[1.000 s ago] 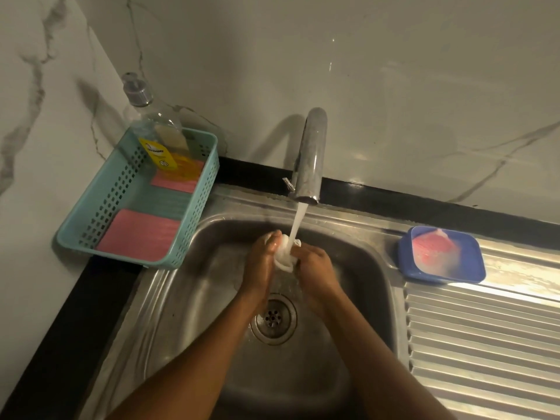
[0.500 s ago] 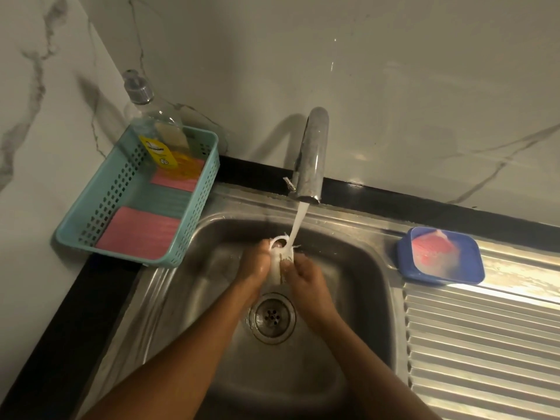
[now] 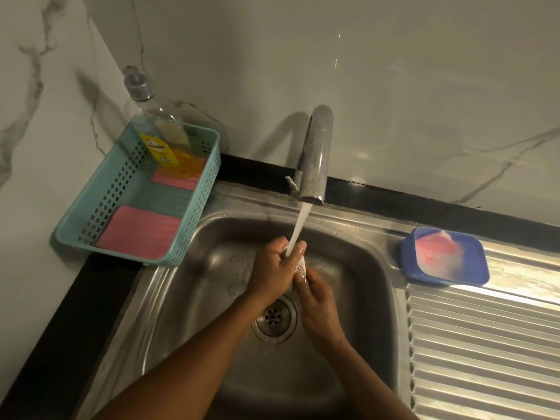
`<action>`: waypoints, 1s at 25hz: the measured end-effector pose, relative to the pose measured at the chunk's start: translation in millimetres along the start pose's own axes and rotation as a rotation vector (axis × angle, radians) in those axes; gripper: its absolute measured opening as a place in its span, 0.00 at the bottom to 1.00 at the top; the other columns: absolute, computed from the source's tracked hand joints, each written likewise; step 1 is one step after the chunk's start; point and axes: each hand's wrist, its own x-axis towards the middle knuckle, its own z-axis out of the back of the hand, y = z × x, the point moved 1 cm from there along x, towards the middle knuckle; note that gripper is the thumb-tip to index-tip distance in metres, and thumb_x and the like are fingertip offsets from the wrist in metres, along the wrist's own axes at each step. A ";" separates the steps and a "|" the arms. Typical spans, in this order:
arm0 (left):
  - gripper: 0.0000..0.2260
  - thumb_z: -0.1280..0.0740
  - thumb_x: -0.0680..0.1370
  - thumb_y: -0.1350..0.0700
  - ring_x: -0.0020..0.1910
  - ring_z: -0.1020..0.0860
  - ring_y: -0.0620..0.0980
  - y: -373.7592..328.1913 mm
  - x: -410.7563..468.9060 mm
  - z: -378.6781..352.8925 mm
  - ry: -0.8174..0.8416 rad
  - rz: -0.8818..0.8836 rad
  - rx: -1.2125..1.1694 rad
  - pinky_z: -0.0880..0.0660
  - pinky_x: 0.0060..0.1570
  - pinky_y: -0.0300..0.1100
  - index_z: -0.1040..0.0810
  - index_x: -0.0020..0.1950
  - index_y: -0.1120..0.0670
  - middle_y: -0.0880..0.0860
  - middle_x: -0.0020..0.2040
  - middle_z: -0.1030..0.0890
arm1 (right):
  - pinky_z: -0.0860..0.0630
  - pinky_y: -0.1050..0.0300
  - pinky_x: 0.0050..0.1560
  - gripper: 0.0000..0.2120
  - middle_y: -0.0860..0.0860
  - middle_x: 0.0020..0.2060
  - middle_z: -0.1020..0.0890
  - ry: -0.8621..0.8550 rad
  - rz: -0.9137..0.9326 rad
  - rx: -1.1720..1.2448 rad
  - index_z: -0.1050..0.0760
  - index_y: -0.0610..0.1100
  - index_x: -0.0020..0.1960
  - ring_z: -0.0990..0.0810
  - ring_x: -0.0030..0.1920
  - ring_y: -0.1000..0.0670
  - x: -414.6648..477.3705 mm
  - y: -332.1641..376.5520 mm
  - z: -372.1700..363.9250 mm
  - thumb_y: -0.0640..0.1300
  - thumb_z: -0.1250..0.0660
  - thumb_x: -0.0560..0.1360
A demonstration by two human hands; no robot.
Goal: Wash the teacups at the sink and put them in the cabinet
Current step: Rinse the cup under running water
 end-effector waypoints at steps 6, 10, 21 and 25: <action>0.17 0.34 0.82 0.47 0.27 0.21 0.49 -16.3 13.8 22.7 0.289 0.794 -0.363 0.25 0.24 0.36 0.22 0.40 0.57 0.54 0.32 0.20 | 0.53 0.46 0.80 0.13 0.59 0.56 0.19 0.425 0.295 -0.769 0.22 0.51 0.57 0.24 0.64 0.60 23.1 -3.3 25.9 0.57 0.40 0.82; 0.16 0.37 0.82 0.45 0.37 0.22 0.51 -3.1 10.8 14.4 0.221 0.726 -0.555 0.25 0.34 0.41 0.20 0.45 0.56 0.55 0.38 0.19 | 0.23 0.57 0.58 0.10 0.53 0.45 0.16 0.171 0.076 -0.435 0.21 0.44 0.53 0.17 0.47 0.59 29.9 11.1 14.0 0.50 0.35 0.82; 0.18 0.30 0.75 0.37 0.51 0.17 0.42 16.5 -16.0 -13.4 0.066 0.001 -0.052 0.17 0.51 0.44 0.19 0.60 0.45 0.46 0.51 0.15 | 0.17 0.45 0.48 0.14 0.38 0.49 0.16 -0.405 -0.750 0.427 0.22 0.35 0.58 0.16 0.51 0.39 58.6 11.3 5.4 0.46 0.34 0.81; 0.18 0.35 0.77 0.37 0.47 0.17 0.42 18.6 -3.0 -4.9 -0.018 0.016 -0.081 0.18 0.49 0.45 0.14 0.54 0.47 0.45 0.46 0.14 | 0.17 0.50 0.37 0.17 0.38 0.42 0.15 -0.329 -0.795 0.650 0.22 0.34 0.57 0.15 0.43 0.42 67.3 6.4 -7.6 0.49 0.36 0.81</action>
